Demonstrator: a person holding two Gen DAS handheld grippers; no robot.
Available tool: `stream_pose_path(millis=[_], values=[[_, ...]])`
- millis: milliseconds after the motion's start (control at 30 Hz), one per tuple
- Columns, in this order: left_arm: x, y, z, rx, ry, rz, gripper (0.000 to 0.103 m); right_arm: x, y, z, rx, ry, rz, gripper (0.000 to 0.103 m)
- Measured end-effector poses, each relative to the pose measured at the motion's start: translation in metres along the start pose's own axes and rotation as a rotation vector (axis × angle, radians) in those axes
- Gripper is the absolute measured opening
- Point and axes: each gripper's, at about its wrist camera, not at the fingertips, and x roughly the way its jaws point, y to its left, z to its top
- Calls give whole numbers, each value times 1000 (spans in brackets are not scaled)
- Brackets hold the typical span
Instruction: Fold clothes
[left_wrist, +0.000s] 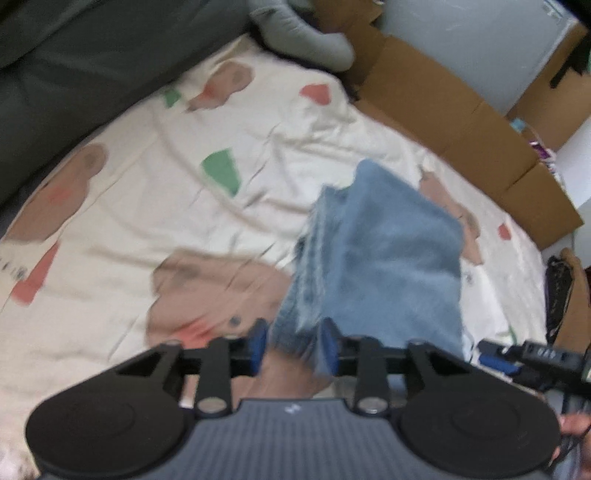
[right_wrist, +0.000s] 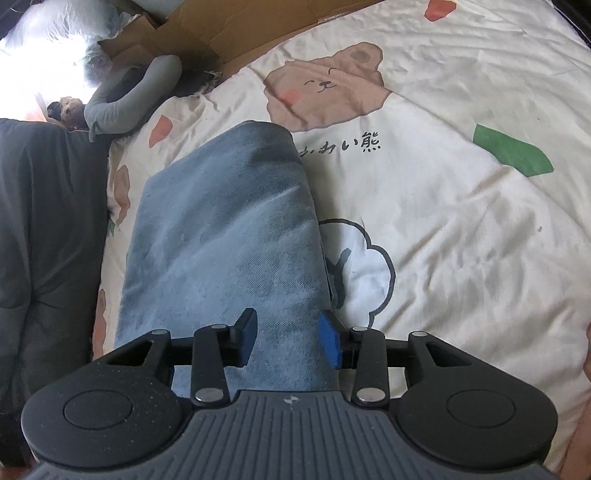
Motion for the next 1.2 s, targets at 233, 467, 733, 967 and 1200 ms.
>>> stream_pose_path(millis=[233, 467, 733, 967, 1200], values=[[46, -25, 28, 50, -7, -52, 47, 12, 1, 4, -36, -9, -15, 50], [77, -30, 52, 89, 0, -96, 47, 26, -2, 12, -42, -21, -11, 50], [112, -41, 76, 132, 22, -145, 48, 47, -3, 33, -27, -57, 13, 49], [139, -50, 92, 123, 39, -176, 51, 62, -6, 46, -8, -62, 23, 49], [160, -60, 103, 125, 87, -228, 50, 70, -8, 53, -2, -58, 29, 49]])
